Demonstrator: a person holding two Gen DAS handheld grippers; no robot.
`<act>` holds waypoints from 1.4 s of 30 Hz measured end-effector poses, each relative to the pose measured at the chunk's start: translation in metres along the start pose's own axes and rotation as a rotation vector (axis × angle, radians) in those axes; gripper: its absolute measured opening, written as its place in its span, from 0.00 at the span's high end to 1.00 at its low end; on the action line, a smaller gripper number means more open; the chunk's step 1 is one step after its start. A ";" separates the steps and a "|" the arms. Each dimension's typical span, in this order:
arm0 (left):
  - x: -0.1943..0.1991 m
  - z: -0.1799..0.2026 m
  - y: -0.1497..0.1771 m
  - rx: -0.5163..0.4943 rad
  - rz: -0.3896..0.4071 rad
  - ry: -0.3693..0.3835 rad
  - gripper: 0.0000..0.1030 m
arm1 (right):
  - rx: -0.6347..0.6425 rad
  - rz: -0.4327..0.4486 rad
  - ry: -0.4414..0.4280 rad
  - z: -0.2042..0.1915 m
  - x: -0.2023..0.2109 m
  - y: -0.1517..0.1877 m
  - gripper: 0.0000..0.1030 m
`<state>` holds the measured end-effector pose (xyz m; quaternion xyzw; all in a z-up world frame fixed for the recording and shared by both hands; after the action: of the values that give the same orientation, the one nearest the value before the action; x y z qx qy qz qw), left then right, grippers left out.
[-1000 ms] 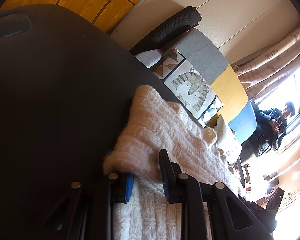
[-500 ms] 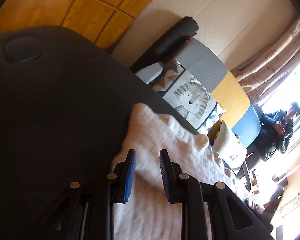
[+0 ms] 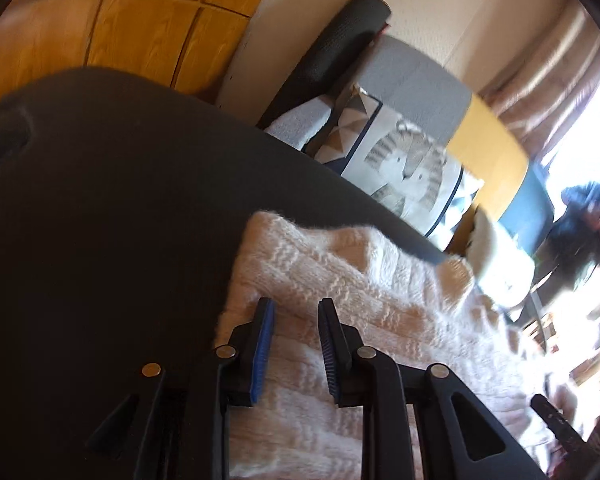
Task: Fold clothes
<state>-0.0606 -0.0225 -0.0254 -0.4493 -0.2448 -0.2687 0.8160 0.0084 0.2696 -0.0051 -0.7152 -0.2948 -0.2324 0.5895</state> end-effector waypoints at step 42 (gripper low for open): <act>-0.002 0.017 0.011 -0.081 -0.012 -0.003 0.75 | 0.156 -0.082 0.023 -0.008 -0.043 -0.009 0.77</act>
<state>-0.0575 -0.0019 -0.0255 -0.4808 -0.2379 -0.2827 0.7952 -0.0287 0.2562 -0.0264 -0.6520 -0.3343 -0.2407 0.6366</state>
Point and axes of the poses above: each gripper's, at about its wrist camera, not at the fingertips, and x roughly against the way its jaws point, z to its right, y to its underside, the point moved 6 cm from there along -x, roughly the way its jaws point, and after that the axes turned 1 degree about -x, right-handed, at the moved point
